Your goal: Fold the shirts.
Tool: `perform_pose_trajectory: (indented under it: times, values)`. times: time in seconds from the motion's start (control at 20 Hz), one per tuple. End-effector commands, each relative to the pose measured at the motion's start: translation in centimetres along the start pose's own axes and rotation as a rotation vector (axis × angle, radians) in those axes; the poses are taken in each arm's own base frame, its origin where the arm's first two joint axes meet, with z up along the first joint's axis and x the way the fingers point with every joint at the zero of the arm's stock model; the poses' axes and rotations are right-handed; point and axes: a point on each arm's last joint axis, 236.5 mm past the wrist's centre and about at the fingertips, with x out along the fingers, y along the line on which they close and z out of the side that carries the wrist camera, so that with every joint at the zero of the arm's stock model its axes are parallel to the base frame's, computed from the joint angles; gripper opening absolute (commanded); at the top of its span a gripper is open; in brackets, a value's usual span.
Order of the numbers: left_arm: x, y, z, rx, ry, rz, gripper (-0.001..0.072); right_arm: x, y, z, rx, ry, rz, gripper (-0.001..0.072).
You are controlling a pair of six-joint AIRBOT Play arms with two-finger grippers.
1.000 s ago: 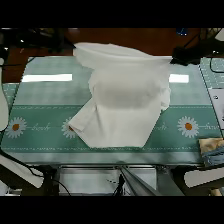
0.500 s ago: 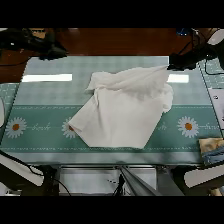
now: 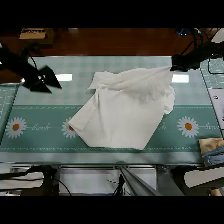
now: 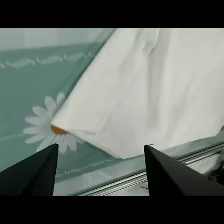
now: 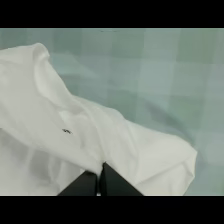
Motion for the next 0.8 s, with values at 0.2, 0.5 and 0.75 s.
perform_pose_trajectory:
  times: [0.2, 0.5, 0.75]
  values:
    - [13.1, -3.9, -15.6, -0.092, 0.214, -0.216, 0.06, -0.1, -0.1, 0.0, -0.004, 0.0, -0.005, 0.0043]
    - [18.2, -5.2, -19.0, -0.064, 0.238, -0.2, 0.06, 0.0, -0.1, 0.2, -0.008, -0.01, -0.006, 0.0043]
    - [19.9, -5.1, -18.2, -0.096, 0.217, -0.176, 0.06, 0.0, -0.1, 0.1, -0.007, -0.005, -0.005, 0.0043]
